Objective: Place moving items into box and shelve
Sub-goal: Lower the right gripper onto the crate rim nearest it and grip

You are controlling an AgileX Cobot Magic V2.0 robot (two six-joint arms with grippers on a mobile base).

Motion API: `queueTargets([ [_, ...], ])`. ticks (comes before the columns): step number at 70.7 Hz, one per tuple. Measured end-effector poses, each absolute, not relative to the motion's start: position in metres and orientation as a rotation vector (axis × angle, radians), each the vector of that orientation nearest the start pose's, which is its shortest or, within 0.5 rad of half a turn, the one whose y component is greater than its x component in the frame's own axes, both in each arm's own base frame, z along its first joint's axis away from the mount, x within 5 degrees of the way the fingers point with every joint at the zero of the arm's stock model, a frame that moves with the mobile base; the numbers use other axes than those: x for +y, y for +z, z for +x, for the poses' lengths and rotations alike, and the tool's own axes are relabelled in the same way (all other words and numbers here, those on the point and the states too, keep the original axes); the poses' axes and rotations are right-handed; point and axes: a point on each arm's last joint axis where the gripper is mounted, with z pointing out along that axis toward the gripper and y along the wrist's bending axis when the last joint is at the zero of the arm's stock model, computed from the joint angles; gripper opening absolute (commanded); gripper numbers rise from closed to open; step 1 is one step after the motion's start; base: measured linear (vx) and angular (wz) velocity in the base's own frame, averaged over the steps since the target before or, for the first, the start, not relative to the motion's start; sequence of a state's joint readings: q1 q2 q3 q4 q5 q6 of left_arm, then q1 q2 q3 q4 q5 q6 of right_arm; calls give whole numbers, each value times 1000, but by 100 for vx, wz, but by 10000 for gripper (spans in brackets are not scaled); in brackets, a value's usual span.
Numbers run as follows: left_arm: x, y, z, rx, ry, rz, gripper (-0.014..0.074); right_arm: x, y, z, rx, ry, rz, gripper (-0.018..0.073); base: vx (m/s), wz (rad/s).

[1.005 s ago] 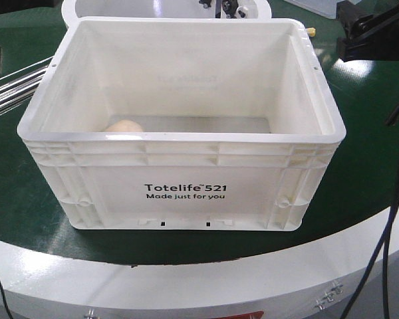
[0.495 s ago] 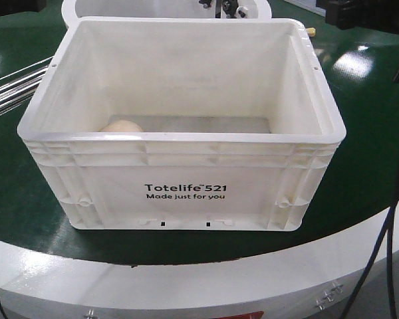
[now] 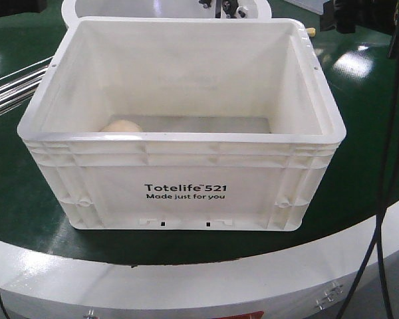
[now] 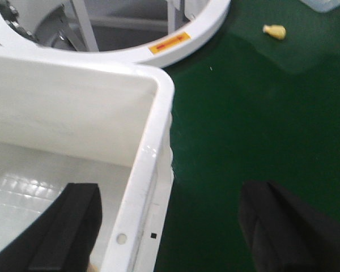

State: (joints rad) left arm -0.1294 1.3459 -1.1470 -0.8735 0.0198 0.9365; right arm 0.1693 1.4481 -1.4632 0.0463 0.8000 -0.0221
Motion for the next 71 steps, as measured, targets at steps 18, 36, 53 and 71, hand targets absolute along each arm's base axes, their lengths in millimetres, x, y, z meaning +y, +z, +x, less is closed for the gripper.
queueTargets([
  [18,-44,388,313,1702,-79,191,533,60,385,326,2319,152,-191,550,0,0],
  [36,-44,388,313,1702,-79,192,533,63,378,328,2364,190,-189,550,0,0],
  [53,-45,387,313,1709,-86,200,533,75,388,334,2369,191,-242,550,0,0],
  [71,-45,387,313,1711,-88,202,533,92,382,346,2494,197,-254,550,0,0],
])
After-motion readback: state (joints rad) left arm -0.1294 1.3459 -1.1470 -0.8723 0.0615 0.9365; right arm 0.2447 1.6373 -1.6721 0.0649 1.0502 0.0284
